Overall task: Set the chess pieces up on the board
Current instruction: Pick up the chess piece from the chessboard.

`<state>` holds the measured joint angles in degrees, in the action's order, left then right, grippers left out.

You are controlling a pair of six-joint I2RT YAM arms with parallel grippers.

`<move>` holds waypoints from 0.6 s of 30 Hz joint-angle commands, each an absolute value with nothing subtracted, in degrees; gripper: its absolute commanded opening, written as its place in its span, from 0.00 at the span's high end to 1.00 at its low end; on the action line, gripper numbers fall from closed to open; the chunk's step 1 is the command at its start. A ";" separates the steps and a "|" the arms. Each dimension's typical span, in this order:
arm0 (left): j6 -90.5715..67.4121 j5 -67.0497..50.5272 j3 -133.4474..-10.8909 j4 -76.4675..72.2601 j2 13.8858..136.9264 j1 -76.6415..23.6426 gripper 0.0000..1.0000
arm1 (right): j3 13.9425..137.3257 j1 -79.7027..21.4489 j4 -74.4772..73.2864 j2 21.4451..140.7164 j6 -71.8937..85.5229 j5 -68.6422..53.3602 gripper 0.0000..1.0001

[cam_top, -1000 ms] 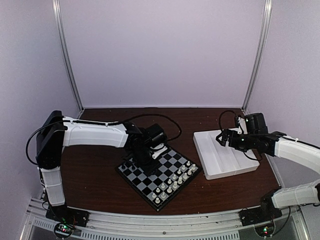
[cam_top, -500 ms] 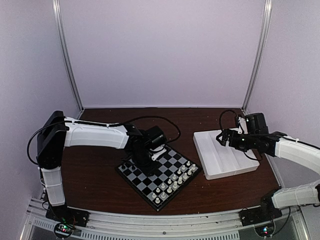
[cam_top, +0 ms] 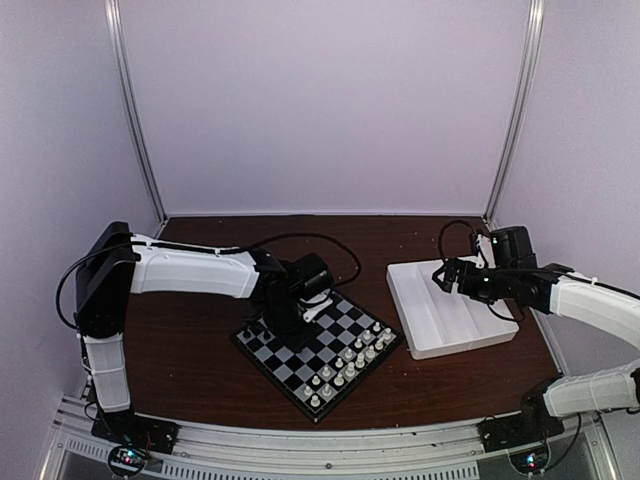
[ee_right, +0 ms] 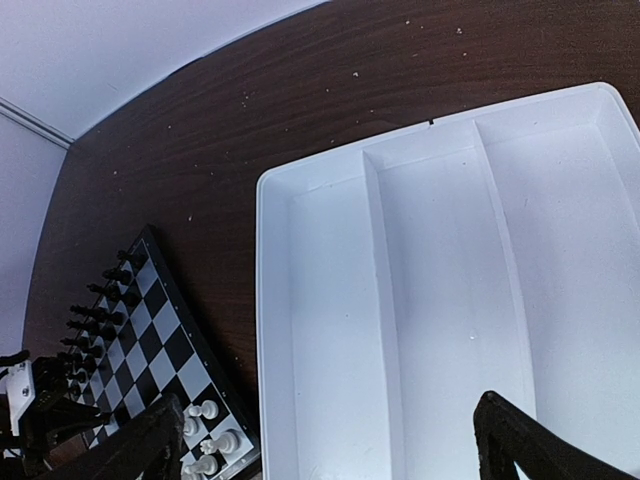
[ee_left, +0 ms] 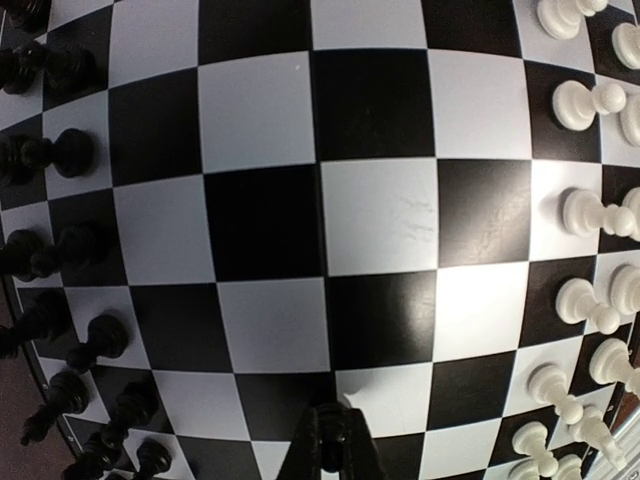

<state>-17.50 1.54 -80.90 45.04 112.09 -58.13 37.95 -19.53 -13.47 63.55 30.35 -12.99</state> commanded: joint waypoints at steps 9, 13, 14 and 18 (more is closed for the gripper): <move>-15.57 3.98 -87.54 46.32 113.42 -57.92 1.00 | 39.18 -18.81 -15.86 61.23 27.54 -6.66 0.00; -14.28 4.49 -91.59 46.09 115.86 -56.95 1.00 | 38.64 -18.68 -15.45 59.88 26.80 -4.50 0.00; -13.87 4.48 -92.85 45.98 116.61 -56.69 1.00 | 38.55 -18.65 -15.32 59.67 26.54 -3.98 0.00; -11.69 4.42 -98.74 45.45 120.06 -55.64 1.00 | 38.26 -18.51 -15.02 58.91 25.57 -2.55 0.00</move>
